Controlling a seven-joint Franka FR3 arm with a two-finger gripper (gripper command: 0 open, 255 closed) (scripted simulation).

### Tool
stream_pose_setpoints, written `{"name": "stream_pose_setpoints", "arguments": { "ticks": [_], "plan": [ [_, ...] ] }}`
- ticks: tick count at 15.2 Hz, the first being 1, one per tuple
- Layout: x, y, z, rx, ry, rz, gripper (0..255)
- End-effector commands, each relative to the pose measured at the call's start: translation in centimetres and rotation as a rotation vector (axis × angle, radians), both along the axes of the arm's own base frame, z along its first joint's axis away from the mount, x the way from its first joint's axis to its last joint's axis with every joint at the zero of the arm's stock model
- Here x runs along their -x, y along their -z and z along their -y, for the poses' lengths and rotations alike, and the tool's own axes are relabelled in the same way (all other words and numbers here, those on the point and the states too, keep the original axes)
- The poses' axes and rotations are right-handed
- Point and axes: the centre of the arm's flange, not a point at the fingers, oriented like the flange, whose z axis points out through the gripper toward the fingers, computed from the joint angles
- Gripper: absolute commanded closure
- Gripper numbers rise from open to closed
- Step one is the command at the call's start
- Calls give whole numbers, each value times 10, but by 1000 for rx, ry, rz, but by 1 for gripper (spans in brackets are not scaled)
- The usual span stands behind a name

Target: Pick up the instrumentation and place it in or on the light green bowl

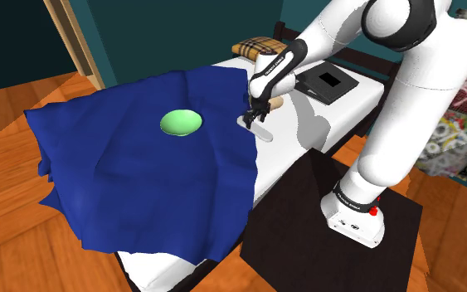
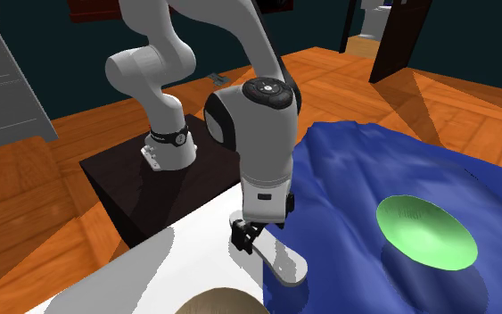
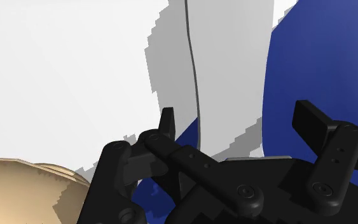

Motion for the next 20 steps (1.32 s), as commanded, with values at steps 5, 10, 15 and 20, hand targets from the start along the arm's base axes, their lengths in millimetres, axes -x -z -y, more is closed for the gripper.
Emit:
{"name": "stream_pose_setpoints", "arguments": {
  "ticks": [5, 10, 15, 20],
  "plan": [
    [-1, 19, -1, 0, 0, 1, 0],
    [-1, 19, -1, 0, 0, 1, 0],
    [-1, 19, -1, 0, 0, 1, 255],
    [-1, 19, -1, 0, 0, 1, 255]
  ]
}}
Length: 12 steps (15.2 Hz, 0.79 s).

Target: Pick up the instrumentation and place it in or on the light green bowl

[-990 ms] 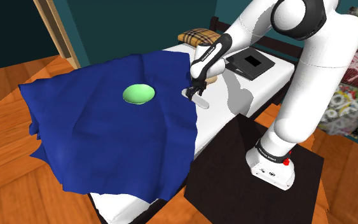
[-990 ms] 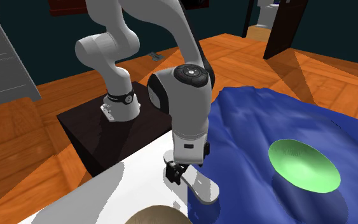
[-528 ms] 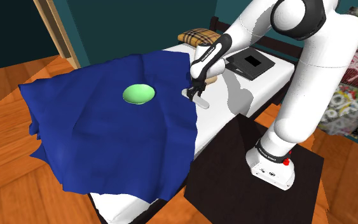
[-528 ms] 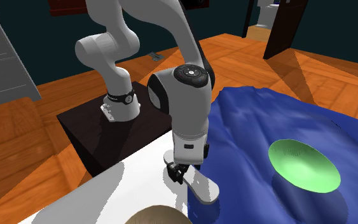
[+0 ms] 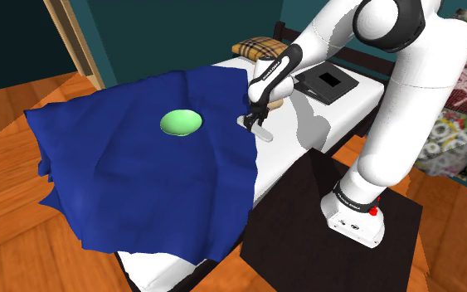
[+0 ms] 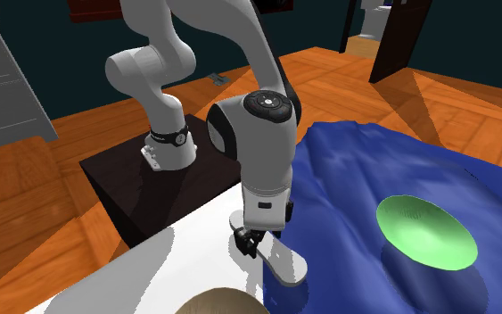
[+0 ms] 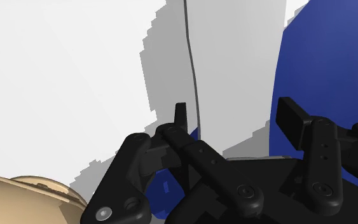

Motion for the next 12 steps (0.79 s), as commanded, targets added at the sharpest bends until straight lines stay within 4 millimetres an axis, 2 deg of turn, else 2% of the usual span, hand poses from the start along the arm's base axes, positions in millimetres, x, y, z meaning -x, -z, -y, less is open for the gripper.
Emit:
{"name": "stream_pose_setpoints", "arguments": {
  "ticks": [1, 12],
  "plan": [
    [0, -5, 0, 0, 0, 0, 255],
    [0, -63, 0, 0, 0, 0, 255]
  ]
}}
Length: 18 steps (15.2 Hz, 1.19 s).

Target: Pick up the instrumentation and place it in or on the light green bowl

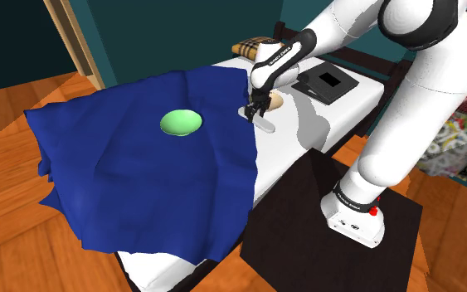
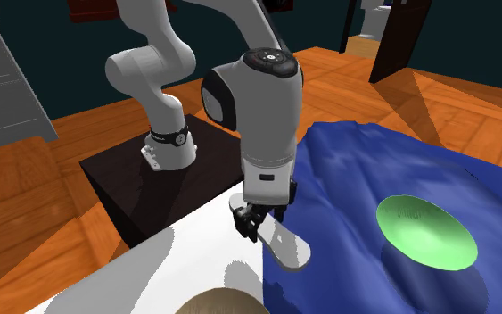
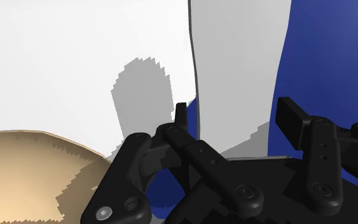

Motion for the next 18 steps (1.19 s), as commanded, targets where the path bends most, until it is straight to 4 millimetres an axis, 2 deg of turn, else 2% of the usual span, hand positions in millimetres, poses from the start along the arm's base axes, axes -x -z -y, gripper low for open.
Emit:
{"name": "stream_pose_setpoints", "arguments": {
  "ticks": [1, 11, 18],
  "plan": [
    [0, -11, 2, 0, 0, 0, 255],
    [0, -63, 2, 0, 0, 0, 255],
    [-67, -64, -62, 0, 0, 0, 255]
  ]
}}
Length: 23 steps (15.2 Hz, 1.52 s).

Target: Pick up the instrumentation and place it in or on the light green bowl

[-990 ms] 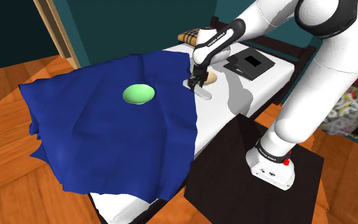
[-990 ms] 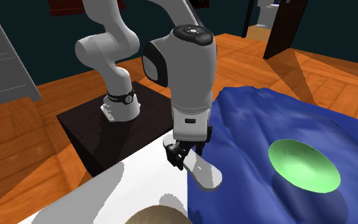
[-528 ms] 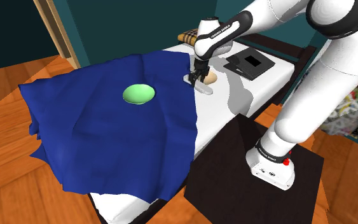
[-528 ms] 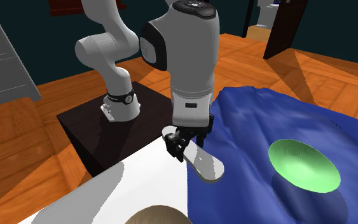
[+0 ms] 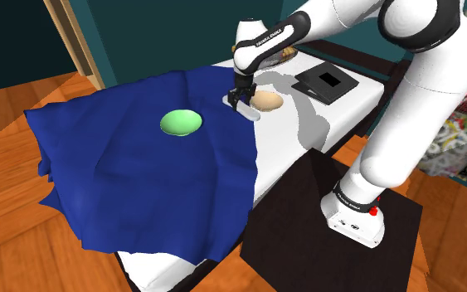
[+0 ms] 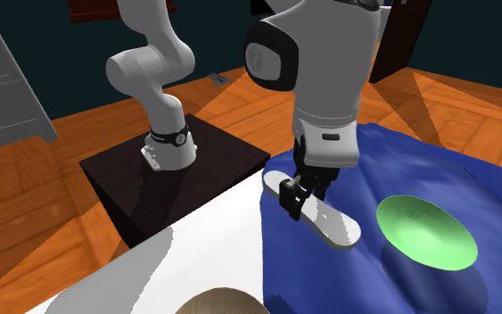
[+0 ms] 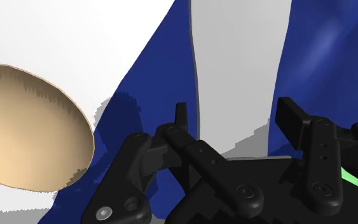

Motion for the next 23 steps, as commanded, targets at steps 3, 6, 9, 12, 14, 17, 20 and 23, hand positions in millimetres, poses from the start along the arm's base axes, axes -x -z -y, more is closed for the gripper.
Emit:
{"name": "stream_pose_setpoints", "arguments": {
  "ticks": [3, 6, 9, 12, 14, 17, 20, 23],
  "plan": [
    [-39, 1, -36, 0, 1, 0, 255],
    [-68, 0, -63, 0, 1, 0, 255],
    [-96, 0, -90, 0, 1, 0, 255],
    [-125, -1, -118, 0, 1, 0, 255],
    [-144, -1, -136, 0, 1, 0, 255],
    [-173, -2, -163, 0, 1, 0, 255],
    [-199, -2, -188, 0, 1, 0, 255],
    [-199, 13, -188, 0, 1, 0, 255]
  ]
}}
